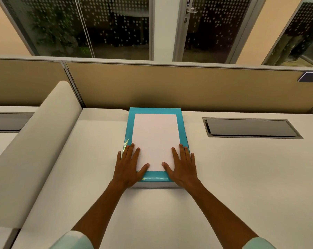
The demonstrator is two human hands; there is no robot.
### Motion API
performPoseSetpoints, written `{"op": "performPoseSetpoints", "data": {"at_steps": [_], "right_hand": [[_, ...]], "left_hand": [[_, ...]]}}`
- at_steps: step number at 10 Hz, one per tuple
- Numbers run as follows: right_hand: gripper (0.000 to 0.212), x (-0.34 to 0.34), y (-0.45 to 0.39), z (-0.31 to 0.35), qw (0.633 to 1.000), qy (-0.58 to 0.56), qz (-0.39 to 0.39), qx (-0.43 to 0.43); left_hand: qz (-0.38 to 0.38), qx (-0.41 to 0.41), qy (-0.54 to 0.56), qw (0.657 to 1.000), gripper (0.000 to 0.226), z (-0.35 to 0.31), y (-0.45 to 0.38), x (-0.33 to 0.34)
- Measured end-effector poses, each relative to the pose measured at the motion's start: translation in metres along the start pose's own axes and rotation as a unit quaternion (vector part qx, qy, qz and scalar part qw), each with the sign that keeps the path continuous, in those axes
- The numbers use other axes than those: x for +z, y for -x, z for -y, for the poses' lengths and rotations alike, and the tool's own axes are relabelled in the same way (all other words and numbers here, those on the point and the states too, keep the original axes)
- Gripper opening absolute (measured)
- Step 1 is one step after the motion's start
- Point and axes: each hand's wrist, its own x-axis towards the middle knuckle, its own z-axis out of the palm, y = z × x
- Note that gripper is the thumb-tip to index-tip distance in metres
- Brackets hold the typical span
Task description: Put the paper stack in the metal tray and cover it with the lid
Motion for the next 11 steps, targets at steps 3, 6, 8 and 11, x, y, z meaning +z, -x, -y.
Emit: {"op": "performPoseSetpoints", "data": {"at_steps": [3, 6, 8, 11], "right_hand": [[0.089, -0.012, -0.053, 0.008, 1.000, -0.020, -0.018, 0.012], [0.087, -0.019, -0.115, 0.003, 0.999, -0.024, -0.021, 0.003], [0.088, -0.010, -0.118, 0.003, 0.999, -0.014, -0.025, 0.016], [0.090, -0.021, -0.110, 0.005, 1.000, 0.000, -0.017, 0.013]], "left_hand": [[0.024, -0.022, 0.004, 0.999, 0.089, 0.010, -0.058, 0.004], [0.029, -0.024, -0.012, 0.999, 0.091, 0.017, -0.118, 0.006], [0.007, -0.027, -0.044, 0.999, 0.103, 0.014, -0.117, 0.009], [0.048, -0.037, -0.078, 0.995, 0.095, 0.005, -0.113, -0.007]]}}
